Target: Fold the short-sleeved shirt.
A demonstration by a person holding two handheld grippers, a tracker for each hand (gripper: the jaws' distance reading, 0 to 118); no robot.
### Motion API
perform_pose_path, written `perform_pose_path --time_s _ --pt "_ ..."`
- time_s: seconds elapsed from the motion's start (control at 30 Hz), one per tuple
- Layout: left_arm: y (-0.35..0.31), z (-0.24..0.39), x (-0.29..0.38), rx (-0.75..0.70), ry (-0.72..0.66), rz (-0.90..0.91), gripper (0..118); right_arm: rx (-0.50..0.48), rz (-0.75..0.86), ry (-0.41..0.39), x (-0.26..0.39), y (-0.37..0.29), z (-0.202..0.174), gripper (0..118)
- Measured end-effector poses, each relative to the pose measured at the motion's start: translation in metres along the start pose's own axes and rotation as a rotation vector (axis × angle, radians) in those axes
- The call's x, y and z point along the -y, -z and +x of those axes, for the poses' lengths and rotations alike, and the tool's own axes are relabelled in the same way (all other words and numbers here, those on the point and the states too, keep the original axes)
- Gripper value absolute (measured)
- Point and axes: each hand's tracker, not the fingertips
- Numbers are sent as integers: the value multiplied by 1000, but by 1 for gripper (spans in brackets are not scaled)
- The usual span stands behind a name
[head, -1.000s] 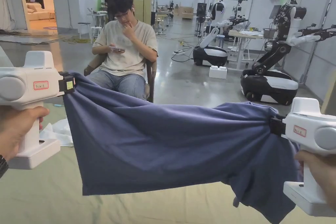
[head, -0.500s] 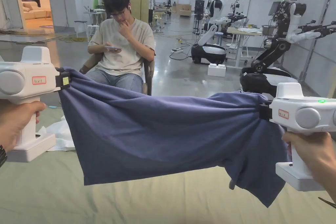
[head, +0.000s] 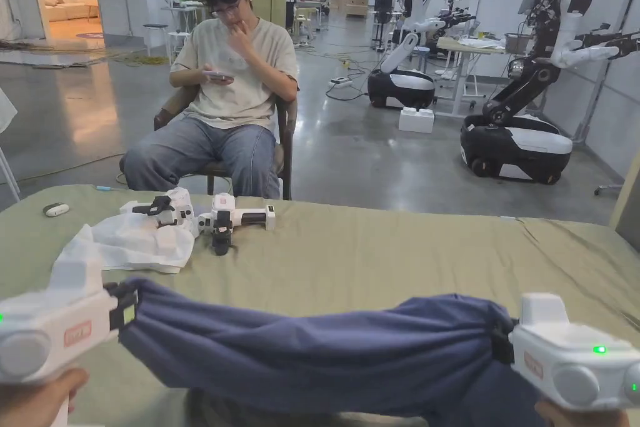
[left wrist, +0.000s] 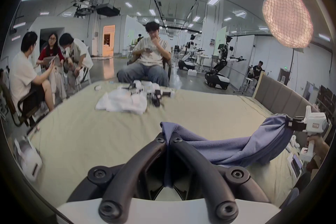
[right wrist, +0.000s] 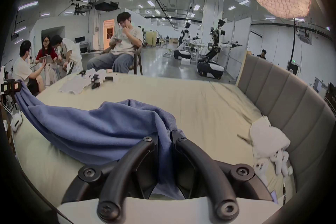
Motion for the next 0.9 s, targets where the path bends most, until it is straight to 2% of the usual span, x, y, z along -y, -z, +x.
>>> perform_pose_path --time_s 0.1,0.23,0.5,0.57,0.67,0.73,0.8,0.83,0.9 --pt "-21 -11 47 16 -36 -43 0 -1 -30 -29 48 -20 -8 12" --pt "-55 -23 94 19 -17 -110 0 1 -50 -78 95 -57 -13 13" --pt "-103 -32 150 56 -28 -246 0 35 -154 -205 163 -106 -20 22" --pt "-105 -31 163 59 -2 -305 0 40 -185 -189 178 -110 -18 34" --pt "-119 -8 167 59 -2 -338 0 41 -210 -141 192 -118 -14 42" --pt "-121 -6 167 53 -7 -351 2 51 -210 -130 192 -123 -15 58" --pt "-129 3 158 52 -18 -338 18 50 -179 -107 187 -130 -15 71" --pt "-130 5 154 34 -23 -323 34 50 -156 -88 182 -133 -16 76" --pt "-134 10 144 27 -25 -277 58 39 -106 -35 169 -138 -17 78"
